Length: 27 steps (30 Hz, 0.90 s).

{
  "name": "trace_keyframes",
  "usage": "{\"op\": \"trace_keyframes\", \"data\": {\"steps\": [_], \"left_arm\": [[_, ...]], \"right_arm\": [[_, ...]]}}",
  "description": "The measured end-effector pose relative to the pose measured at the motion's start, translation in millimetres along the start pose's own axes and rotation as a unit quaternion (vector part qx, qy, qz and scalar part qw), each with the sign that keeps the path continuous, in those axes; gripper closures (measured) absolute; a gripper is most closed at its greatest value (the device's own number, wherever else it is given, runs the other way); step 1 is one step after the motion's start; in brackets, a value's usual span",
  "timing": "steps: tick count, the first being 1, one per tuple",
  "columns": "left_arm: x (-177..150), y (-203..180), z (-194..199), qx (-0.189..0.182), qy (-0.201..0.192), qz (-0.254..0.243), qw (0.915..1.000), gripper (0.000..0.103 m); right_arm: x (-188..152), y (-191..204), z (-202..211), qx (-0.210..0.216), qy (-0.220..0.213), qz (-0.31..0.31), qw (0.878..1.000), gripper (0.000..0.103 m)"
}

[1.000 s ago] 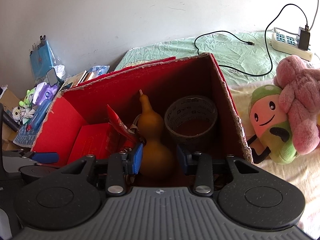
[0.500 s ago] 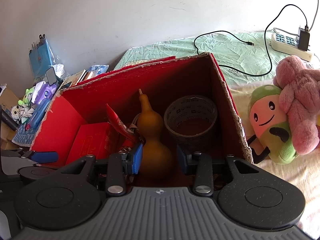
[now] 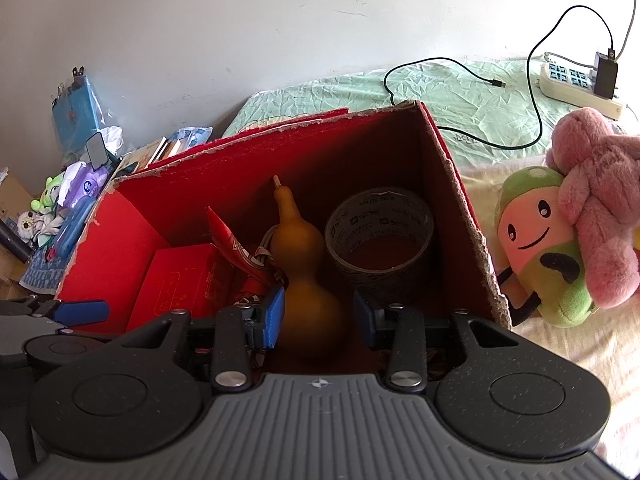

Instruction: Organize objects

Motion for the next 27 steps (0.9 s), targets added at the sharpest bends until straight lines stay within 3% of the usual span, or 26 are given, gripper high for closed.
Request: {"op": "trace_keyframes", "data": {"steps": [27], "left_arm": [[3.7,-2.4,-3.7,0.006,-0.003,-0.006,1.0000,0.003]], "right_arm": [[-0.5,0.4,1.3,0.002,-0.009,-0.002,1.000,0.062]]}}
Point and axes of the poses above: each gripper's, at about its wrist camera, not at the fingertips, and z roughly against the way its jaws point, y to its left, x to its top, the point moved 4 cm from there along -z, roughly the way its jaws point, and after that the axes turned 4 degrees about z, right-handed, at the moved point
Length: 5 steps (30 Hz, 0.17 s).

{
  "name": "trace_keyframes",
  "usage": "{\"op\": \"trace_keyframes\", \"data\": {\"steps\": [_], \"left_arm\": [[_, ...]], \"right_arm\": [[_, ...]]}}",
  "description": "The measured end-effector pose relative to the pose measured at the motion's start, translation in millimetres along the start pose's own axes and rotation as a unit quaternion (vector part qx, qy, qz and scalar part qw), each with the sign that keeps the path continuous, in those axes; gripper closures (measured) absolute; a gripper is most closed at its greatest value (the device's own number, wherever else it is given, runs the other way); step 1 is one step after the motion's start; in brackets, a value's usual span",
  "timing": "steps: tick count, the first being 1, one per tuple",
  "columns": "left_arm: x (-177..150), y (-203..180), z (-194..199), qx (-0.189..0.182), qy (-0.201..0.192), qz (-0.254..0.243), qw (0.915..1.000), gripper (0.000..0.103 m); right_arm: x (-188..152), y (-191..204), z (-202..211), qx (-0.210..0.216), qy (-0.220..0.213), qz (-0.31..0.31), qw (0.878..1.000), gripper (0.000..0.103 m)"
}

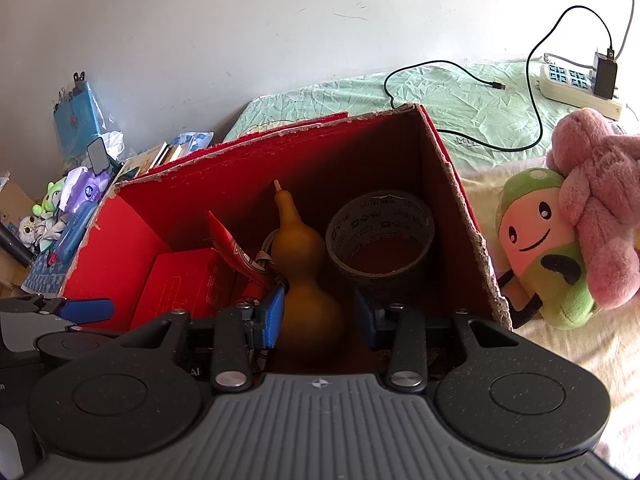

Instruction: Organize objects

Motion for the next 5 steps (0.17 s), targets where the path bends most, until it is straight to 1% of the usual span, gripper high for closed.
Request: {"op": "trace_keyframes", "data": {"steps": [5], "left_arm": [[-0.2,-1.2,3.1,0.003,-0.011,-0.005,0.9999,0.003]], "right_arm": [[-0.3,0.1,0.6,0.000,-0.001,-0.002,1.000,0.062]]}}
Point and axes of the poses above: each gripper's, at about its wrist camera, not at the fingertips, and z roughly against the way its jaws point, y to its left, x to its top, the point moved 4 cm from there along -z, roughly the way its jaws point, and after that the axes turned 4 degrees about z, right-handed, at the moved point
